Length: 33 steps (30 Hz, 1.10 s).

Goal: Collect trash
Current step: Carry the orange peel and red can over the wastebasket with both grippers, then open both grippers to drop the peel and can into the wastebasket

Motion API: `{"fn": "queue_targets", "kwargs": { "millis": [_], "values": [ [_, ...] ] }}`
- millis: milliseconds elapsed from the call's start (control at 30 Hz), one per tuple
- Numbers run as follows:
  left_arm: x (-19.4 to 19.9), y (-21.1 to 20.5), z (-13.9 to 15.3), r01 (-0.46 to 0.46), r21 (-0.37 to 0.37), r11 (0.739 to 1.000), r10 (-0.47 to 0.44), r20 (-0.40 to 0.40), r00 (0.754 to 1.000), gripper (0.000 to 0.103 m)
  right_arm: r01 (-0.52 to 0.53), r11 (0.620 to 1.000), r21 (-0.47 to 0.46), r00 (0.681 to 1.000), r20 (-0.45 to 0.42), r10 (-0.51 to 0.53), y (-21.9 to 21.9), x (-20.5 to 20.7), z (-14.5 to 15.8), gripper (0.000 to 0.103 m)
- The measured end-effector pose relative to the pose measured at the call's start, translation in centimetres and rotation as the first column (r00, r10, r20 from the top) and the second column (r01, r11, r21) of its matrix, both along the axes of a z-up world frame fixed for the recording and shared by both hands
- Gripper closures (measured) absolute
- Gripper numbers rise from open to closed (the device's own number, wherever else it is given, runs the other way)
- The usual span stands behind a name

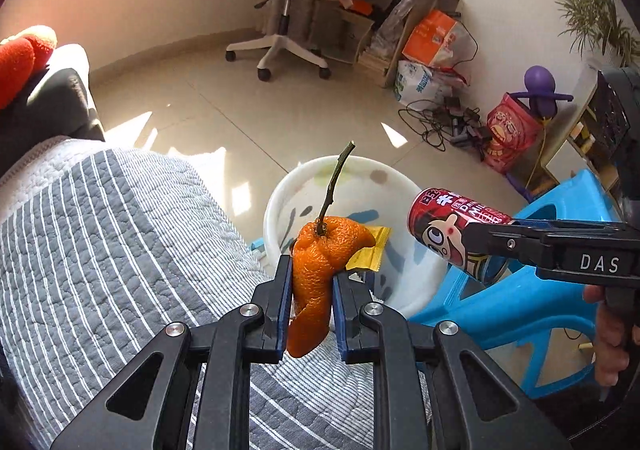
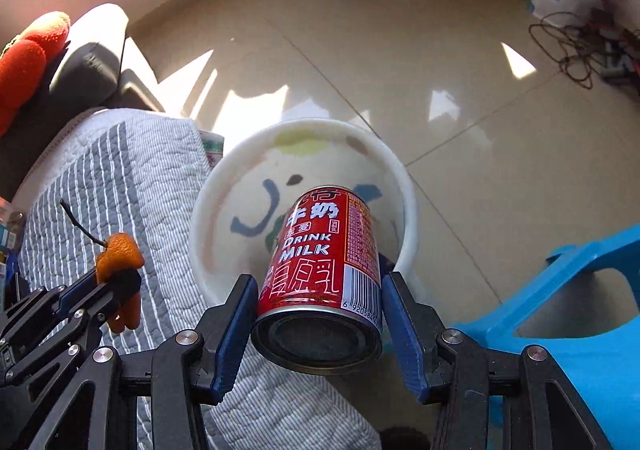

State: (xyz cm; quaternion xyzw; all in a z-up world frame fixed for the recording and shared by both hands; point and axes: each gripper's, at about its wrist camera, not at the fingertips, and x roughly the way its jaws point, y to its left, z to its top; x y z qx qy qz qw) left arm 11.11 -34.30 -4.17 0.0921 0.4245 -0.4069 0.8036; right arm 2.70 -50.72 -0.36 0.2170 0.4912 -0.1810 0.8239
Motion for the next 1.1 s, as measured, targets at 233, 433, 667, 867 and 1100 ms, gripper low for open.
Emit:
{"fn": "queue_targets", "kwargs": {
  "millis": [233, 433, 667, 867, 1100],
  "values": [
    [0.6, -1.4, -1.3, 0.0, -0.018, 1.0, 0.0, 0.008, 1.0, 0.058, 0.01, 1.0, 0.006, 1.0, -0.001, -0.01, -1.2, -0.5, -0.2, 0.047],
    [1.0, -0.4, -1.2, -0.097, 0.045, 0.994, 0.093, 0.076, 0.993, 0.015, 0.008, 1.0, 0.0, 1.0, -0.004, -0.008, -1.3, 0.0, -0.4, 0.047],
    [1.6, 1.9, -1.3, -0.136, 0.098, 0.986, 0.126, 0.097, 0.987, 0.013, 0.008, 1.0, -0.002, 1.0, 0.005, -0.008, -1.0, 0.5, -0.2, 0.047],
    [1.7, 3.9, -1.0, -0.161, 0.118, 0.98, 0.147, 0.114, 0.982, 0.009, 0.036, 0.999, -0.023, 0.999, 0.014, -0.035, -0.9, 1.5, 0.0, 0.043],
    [2.2, 7.1, -0.2, -0.2, 0.129, 0.971, 0.184, 0.126, 0.975, 0.006, 0.064, 0.998, -0.016, 0.997, 0.037, -0.063, -0.5, 2.1, 0.6, 0.019]
  ]
}}
